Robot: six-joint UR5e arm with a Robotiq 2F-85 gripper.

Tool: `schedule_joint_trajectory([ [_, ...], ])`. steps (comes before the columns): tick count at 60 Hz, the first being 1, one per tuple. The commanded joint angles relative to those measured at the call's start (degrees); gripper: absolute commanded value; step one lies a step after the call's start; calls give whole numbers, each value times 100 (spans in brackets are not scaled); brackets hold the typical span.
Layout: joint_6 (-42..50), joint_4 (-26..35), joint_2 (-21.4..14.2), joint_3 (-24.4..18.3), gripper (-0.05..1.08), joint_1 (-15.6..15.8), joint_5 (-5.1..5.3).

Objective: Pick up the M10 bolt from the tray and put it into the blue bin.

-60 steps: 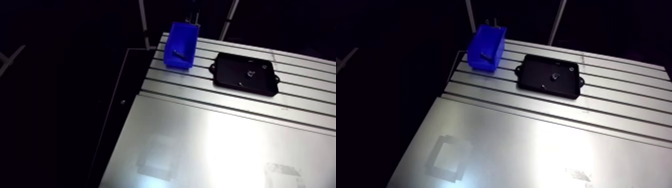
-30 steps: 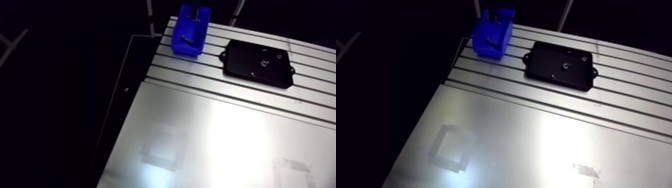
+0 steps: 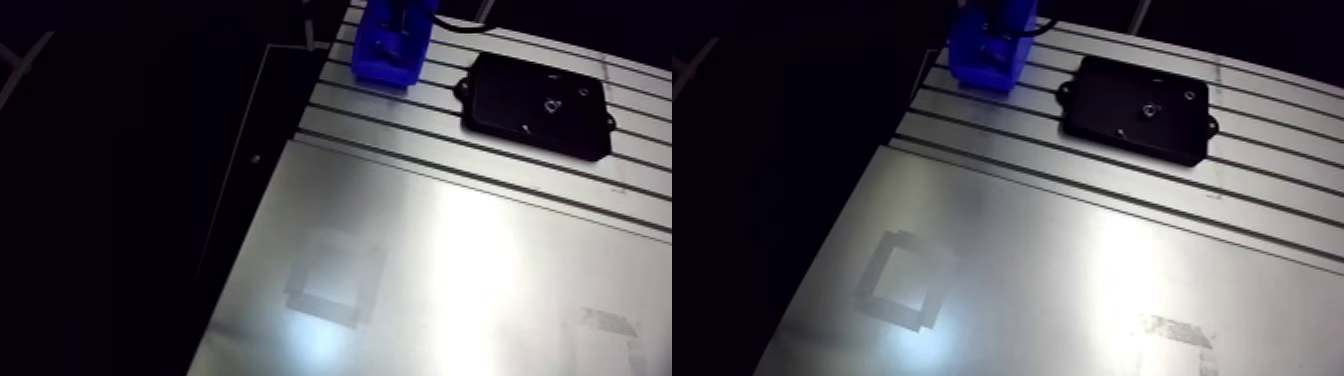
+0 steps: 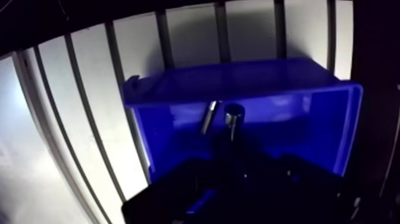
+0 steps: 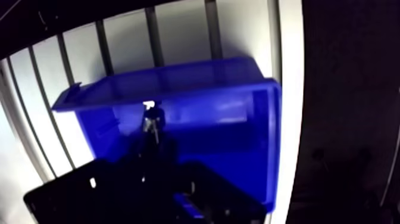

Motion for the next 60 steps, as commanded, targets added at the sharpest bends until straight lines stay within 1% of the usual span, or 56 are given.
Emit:
schedule_joint_trajectory([
  [1, 34, -62, 88, -4, 101, 0, -39],
  [3, 59, -79, 91, -4, 101, 0, -39],
  [4, 77, -104, 98, -4, 100, 0, -46],
  [5, 88, -116, 100, -4, 95, 0, -47],
  [6, 88, -116, 100, -4, 95, 0, -47],
  [7, 89, -125, 100, -4, 85, 0, -40],
  [8, 89, -125, 100, -4, 85, 0, -40],
  [9, 89, -134, 92, -4, 55, 0, -24],
  [10, 89, -134, 92, -4, 55, 0, -24],
  [11, 104, -142, 84, 18, 5, 7, -29],
  [14, 129, -144, 75, 21, 4, 16, -37],
  [15, 170, -137, 74, 7, 1, 32, -38],
  [18, 206, -143, 58, -3, 0, 42, -39],
  [19, 219, -136, 49, -27, 0, 51, -1],
  [20, 219, -136, 49, -27, 0, 51, -1],
  [22, 221, -102, 15, -89, 0, 92, 30],
  [25, 221, -100, -10, -92, 0, 111, 31],
  [27, 229, -85, -74, -92, 0, 121, 32],
  [28, 222, -60, -165, -100, 0, 122, 24],
  [29, 222, -60, -165, -100, 0, 122, 24],
  [31, 221, 39, -334, -132, 0, 107, 23],
  [34, 221, 115, -414, -173, 0, 98, 15],
  [36, 221, 383, -588, -277, 0, 89, 7],
  [38, 221, 383, -588, -277, 0, 89, 7],
  [39, 221, 525, -669, -344, 0, 88, 5],
  [40, 221, 525, -669, -344, 0, 88, 5],
  [44, 221, 943, -900, -530, 0, 40, -44],
  [45, 221, 943, -900, -530, 0, 40, -44],
  [46, 236, 1035, -969, -584, 0, 6, -84],
  [47, 236, 1035, -969, -584, 0, 6, -84],
  [48, 261, 1116, -1047, -622, 0, -37, -113],
  [51, 317, 1181, -1141, -650, 0, -81, -140],
  [53, 534, 1257, -1336, -655, 0, -177, -200],
  [55, 534, 1257, -1336, -655, 0, -177, -200],
  [56, 679, 1284, -1408, -655, 0, -206, -235],
  [57, 679, 1284, -1408, -655, 0, -206, -235],
  [58, 865, 1288, -1472, -648, 0, -225, -270],
  [59, 865, 1288, -1472, -648, 0, -225, -270],
  [60, 1125, 1289, -1533, -639, 0, -251, -320],
])
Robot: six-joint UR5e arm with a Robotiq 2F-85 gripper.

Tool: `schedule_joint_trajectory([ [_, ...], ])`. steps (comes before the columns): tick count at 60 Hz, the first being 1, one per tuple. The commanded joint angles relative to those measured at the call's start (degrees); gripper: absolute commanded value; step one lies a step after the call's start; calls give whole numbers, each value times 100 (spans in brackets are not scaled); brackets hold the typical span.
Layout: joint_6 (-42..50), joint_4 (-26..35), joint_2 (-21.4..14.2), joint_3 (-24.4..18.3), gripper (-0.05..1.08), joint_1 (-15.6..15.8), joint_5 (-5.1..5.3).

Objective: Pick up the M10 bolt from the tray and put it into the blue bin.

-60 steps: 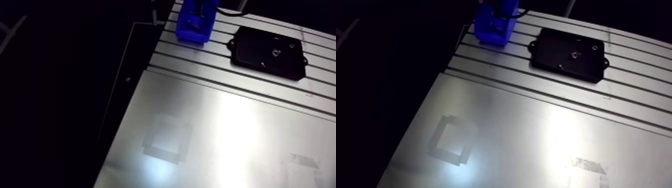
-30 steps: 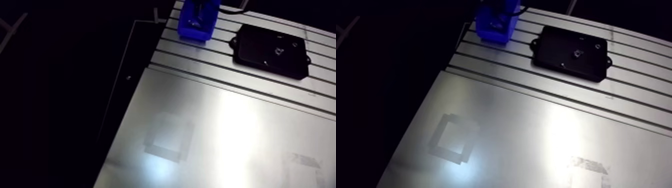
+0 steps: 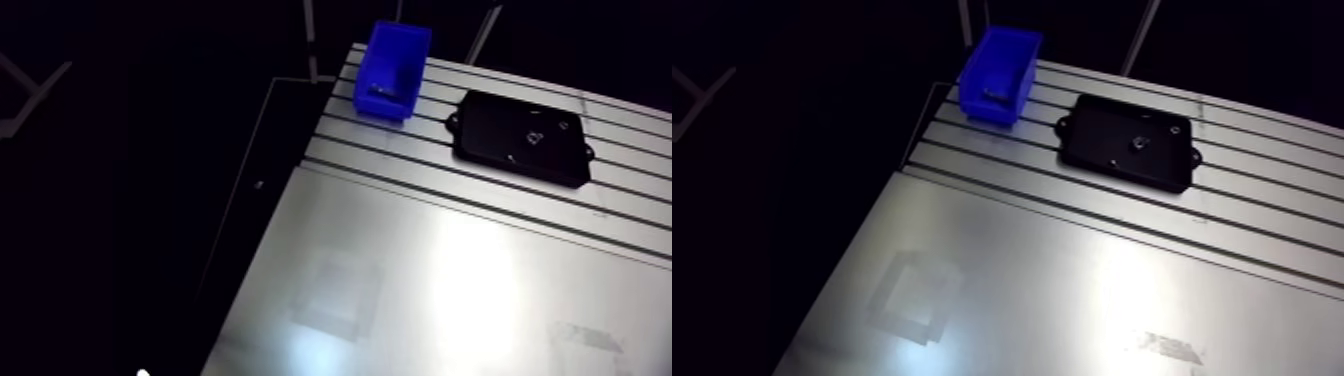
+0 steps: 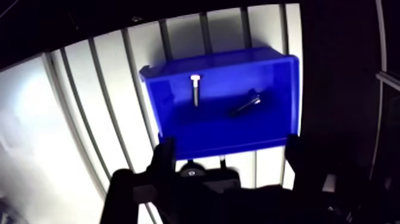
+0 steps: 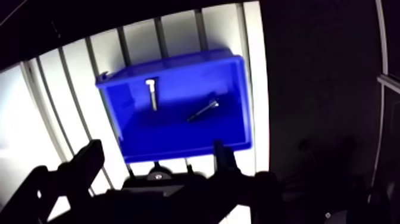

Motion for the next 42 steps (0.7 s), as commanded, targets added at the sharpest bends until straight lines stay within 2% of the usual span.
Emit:
schedule_joint_trajectory([
  [1, 873, 784, -910, -302, 0, -297, -289],
  [4, 1549, 808, -1033, -286, 0, -372, -355],
  [5, 1925, 840, -1087, -276, 0, -432, -314],
  [11, 3019, 964, -1261, -252, 0, -681, -240],
  [24, 5174, 1176, -1357, -95, 0, -1142, -227],
  [32, 5900, 1542, -1557, -22, 0, -1463, -219],
  [36, 6096, 1695, -1620, -2, 0, -1655, -163],
  [37, 6194, 1758, -1653, 5, 0, -1753, -114],
  [39, 6268, 1827, -1710, 22, 0, -1842, -84],
  [42, 6287, 1897, -1794, 39, 0, -1930, -79],
])
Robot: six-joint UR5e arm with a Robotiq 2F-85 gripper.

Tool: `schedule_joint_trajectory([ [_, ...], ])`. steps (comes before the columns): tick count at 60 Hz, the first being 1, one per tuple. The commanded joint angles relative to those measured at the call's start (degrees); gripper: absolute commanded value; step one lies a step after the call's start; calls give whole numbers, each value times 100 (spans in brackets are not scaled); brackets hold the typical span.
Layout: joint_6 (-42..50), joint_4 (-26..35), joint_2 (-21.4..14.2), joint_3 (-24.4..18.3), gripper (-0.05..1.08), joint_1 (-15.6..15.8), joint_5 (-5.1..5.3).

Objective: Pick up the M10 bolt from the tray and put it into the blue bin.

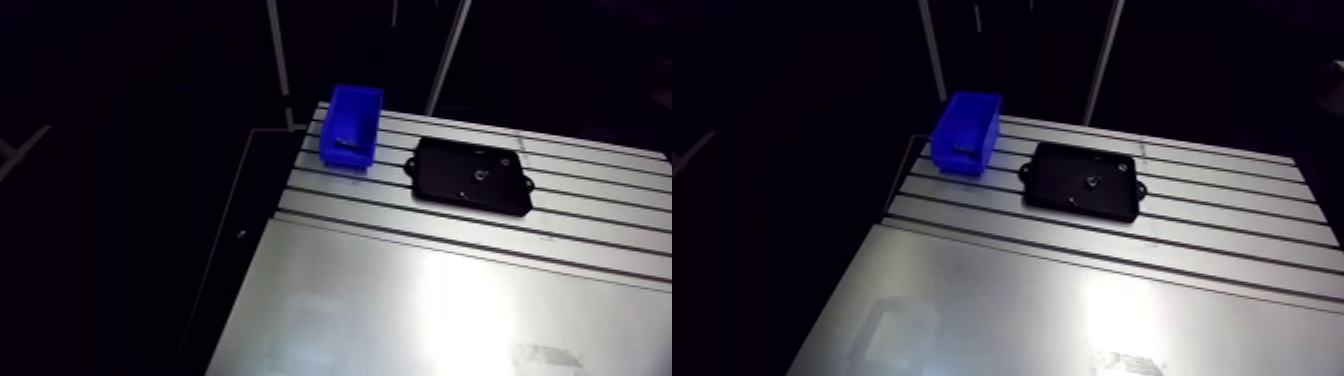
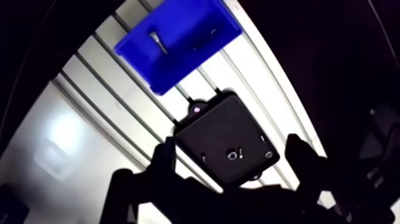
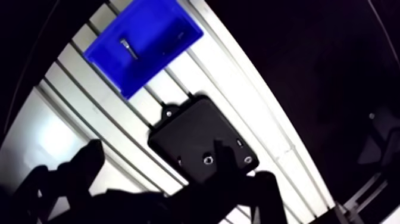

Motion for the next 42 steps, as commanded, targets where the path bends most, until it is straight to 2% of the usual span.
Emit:
schedule_joint_trajectory([
  [1, 3871, 1199, -1001, 192, 0, -1438, 84],
  [4, 3890, 1392, -1128, 218, 0, -1600, 92],
  [11, 3900, 1508, -1246, 293, 0, -1704, 85],
  [19, 3892, 1523, -1559, 578, 0, -1942, 111],
  [39, 3814, 1462, -1917, 1004, 0, -1949, 93],
  [42, 3798, 1428, -1937, 1059, 0, -1947, 141],
])
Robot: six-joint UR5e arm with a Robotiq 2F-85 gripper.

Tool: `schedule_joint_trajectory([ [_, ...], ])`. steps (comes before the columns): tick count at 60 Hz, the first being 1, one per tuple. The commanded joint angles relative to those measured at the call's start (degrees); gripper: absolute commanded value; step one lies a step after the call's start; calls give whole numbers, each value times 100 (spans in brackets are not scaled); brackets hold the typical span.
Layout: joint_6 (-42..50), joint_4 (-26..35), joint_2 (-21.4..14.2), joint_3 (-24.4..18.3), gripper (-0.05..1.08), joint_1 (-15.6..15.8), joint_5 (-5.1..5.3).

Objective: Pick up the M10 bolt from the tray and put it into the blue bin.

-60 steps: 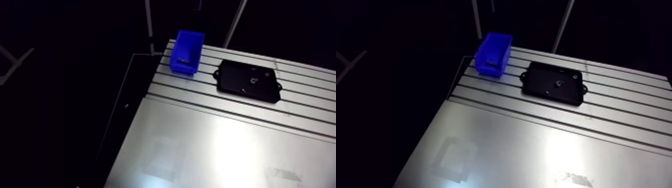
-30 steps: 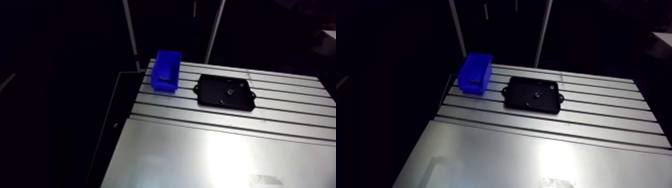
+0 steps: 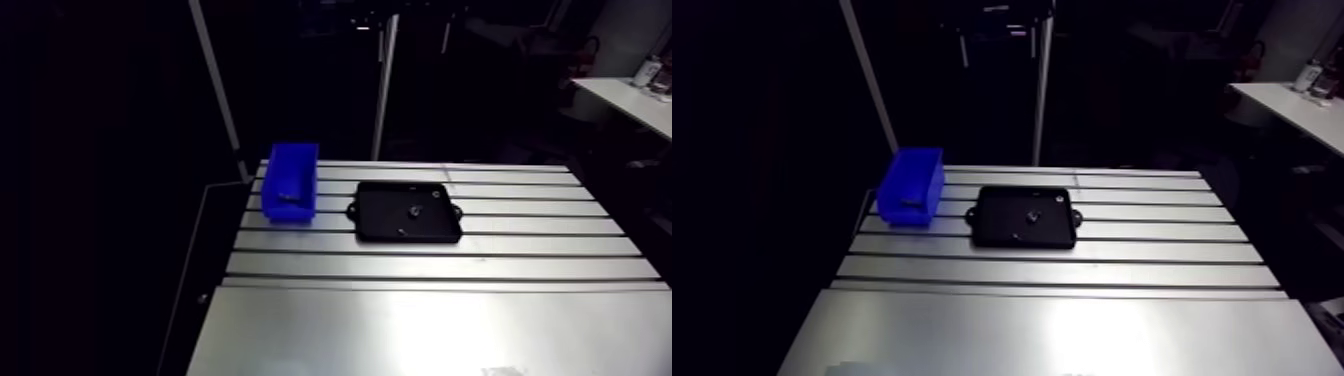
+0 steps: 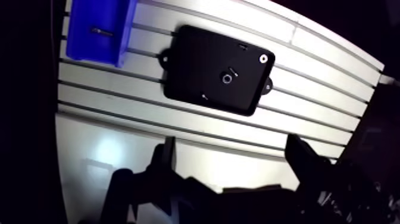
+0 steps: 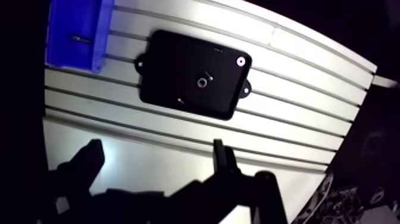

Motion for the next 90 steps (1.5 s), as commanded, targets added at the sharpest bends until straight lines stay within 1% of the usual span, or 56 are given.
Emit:
schedule_joint_trajectory([
  [1, 1267, 543, -1077, 780, 0, -860, 89],
  [8, 1187, 522, -1086, 819, 1, -877, 118],
  [23, 1159, 457, -1130, 819, 1, -825, 120],
  [26, 1152, 372, -1130, 827, 1, -825, 168],
  [27, 1152, 372, -1130, 827, 1, -825, 168],
  [28, 1150, 320, -1130, 835, 1, -817, 194],
  [29, 1150, 320, -1130, 835, 1, -817, 194],
  [30, 1150, 268, -1138, 829, 1, -816, 221],
  [31, 1150, 268, -1138, 829, 1, -816, 221],
  [33, 1142, 154, -1132, 821, 1, -807, 266],
  [34, 1142, 154, -1132, 821, 1, -807, 266],
  [35, 1134, 116, -1138, 820, 1, -792, 299],
  [36, 1134, 116, -1138, 820, 1, -792, 299],
  [38, 1052, 69, -1131, 827, 1, -756, 353],
  [41, 1016, 51, -1130, 835, 1, -762, 379],
  [44, 976, -8, -1130, 853, 1, -772, 432],
  [49, 974, -94, -1130, 855, 1, -763, 468],
  [50, 974, -131, -1130, 855, 1, -763, 493],
  [90, 974, -225, -1139, 951, 1, -781, 480],
])
